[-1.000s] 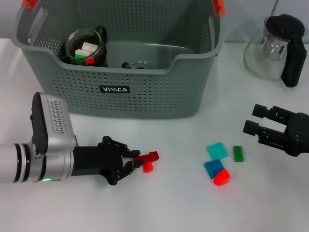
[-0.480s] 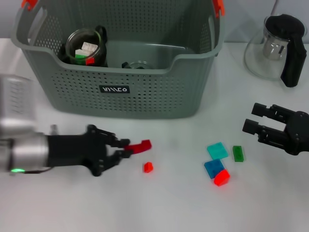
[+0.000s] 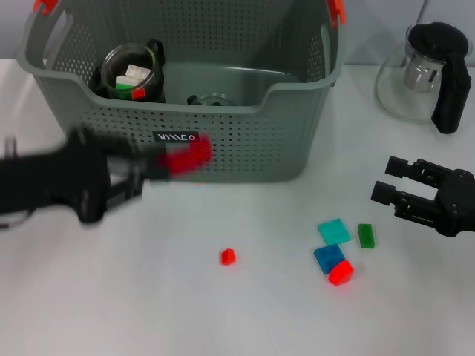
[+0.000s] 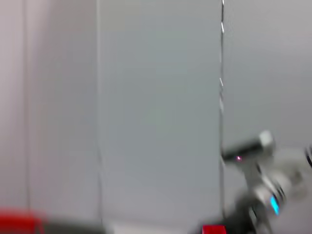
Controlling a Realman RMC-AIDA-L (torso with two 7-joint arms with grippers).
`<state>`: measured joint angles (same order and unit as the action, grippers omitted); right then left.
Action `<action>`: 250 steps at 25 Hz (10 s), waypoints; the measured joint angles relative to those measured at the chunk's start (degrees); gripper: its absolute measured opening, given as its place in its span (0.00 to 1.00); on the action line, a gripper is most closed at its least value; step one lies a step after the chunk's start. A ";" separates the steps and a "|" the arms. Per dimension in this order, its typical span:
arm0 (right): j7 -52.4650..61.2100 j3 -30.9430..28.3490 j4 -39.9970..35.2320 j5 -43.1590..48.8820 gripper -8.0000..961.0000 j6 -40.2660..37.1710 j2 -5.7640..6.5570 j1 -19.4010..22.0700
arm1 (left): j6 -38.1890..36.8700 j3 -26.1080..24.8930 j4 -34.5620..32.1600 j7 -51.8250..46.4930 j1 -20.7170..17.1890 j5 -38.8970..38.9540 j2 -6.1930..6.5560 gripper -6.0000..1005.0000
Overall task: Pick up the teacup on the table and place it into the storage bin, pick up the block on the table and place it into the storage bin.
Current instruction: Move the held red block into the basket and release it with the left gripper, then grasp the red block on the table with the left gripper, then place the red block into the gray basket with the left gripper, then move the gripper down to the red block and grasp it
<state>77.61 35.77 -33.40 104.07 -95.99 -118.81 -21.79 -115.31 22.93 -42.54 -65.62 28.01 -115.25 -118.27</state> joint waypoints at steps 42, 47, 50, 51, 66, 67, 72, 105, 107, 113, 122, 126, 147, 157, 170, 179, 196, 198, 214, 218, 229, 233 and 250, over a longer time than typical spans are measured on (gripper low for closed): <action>-0.35 0.25 0.00 0.09 0.79 0.91 -0.54 -0.28 | 38.11 28.60 -34.01 -67.19 14.64 -39.78 -0.38 0.20; -0.35 0.22 0.00 0.09 0.79 0.90 -0.54 -0.24 | 38.10 28.95 -34.07 -67.76 15.39 -40.49 -0.73 0.20; -0.35 0.04 0.00 0.09 0.79 0.79 -0.54 -0.17 | 37.79 29.34 -34.28 -67.93 15.48 -40.57 -0.91 0.34; -0.35 0.03 0.00 0.09 0.79 0.78 -0.55 -0.17 | 37.72 29.44 -34.44 -67.95 15.47 -40.57 -0.95 0.38; -0.35 -0.06 0.00 -0.16 0.79 0.96 -0.56 0.05 | 22.32 14.23 -18.29 -36.10 0.13 29.99 -1.61 0.74; -0.35 -0.07 0.00 -0.19 0.79 0.97 -0.58 0.07 | 20.12 12.95 -13.86 -33.17 0.33 32.39 -1.33 0.74; -0.35 -0.15 0.06 -0.33 0.79 0.99 -0.62 0.05 | 14.03 10.70 1.25 -19.12 0.40 29.08 -0.19 0.74; 0.35 -0.62 0.09 -0.04 0.79 1.03 -0.45 0.30 | 28.92 20.53 3.67 1.03 -0.14 -10.41 -5.69 0.71; 0.35 -0.61 0.10 -0.02 0.79 1.05 -0.42 0.34 | 30.17 20.54 4.52 1.03 0.45 -10.49 -5.73 0.71; 0.36 -0.62 0.09 0.03 0.79 1.08 -0.37 0.32 | 33.77 21.16 7.28 1.06 2.21 -10.74 -5.74 0.69; 0.35 -0.61 0.09 0.09 0.79 1.08 -0.36 0.32 | 39.49 24.66 9.39 1.57 2.74 -10.62 -6.09 0.55; 0.36 -0.62 0.09 0.09 0.79 1.07 -0.37 0.34 | 40.74 25.25 9.81 1.69 2.92 -10.17 -6.27 0.53; 0.35 -0.61 0.09 0.08 0.79 0.96 -0.31 0.53 | 41.08 27.04 9.57 1.01 3.41 -9.61 -6.22 0.22; 0.35 -0.61 0.09 0.08 0.79 0.94 -0.17 0.25 | 27.87 24.41 5.11 -4.05 2.85 -9.74 -4.12 0.19; 0.24 -0.20 0.09 0.08 0.79 0.90 -0.28 -0.09 | -0.20 4.58 4.51 -7.92 7.85 1.48 1.58 0.20; -0.05 -0.17 0.09 0.09 0.79 0.65 -0.28 0.41 | 9.51 3.72 -6.62 -24.70 12.38 14.46 3.09 0.21; -0.09 -0.16 0.09 0.09 0.79 1.14 -0.28 -0.04 | 37.85 20.39 -23.78 -56.69 17.08 -21.30 3.66 0.23; -0.05 -0.12 0.09 0.08 0.79 1.16 -0.26 -0.07 | 39.03 21.79 -23.83 -59.07 17.38 -24.01 3.46 0.23; 0.24 -0.45 0.00 0.08 0.79 1.76 -0.39 -0.24 | 38.77 16.40 -29.68 -53.13 9.81 -5.90 -0.30 0.51; 0.20 -0.59 0.05 0.08 0.79 1.85 -0.45 -0.28 | 26.05 12.74 -19.31 -41.46 5.16 20.86 0.30 0.70; 0.29 -0.79 0.04 -0.18 0.79 2.21 -0.39 -0.08 | 9.71 11.49 -4.27 -9.71 -5.25 12.61 -3.64 0.72; 0.31 -1.31 0.08 -0.15 0.79 2.54 -0.46 -0.10 | 10.82 13.29 -3.38 -2.77 -7.70 6.39 -5.16 0.72; 19.39 4.25 -18.38 12.21 0.79 -8.66 1.01 -0.95 | 16.11 9.07 -1.27 -1.31 -6.76 -2.75 -5.55 0.72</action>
<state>97.00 40.02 -51.78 116.27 -104.66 -117.80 -22.74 -99.19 32.01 -43.81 -66.92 21.25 -117.99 -123.82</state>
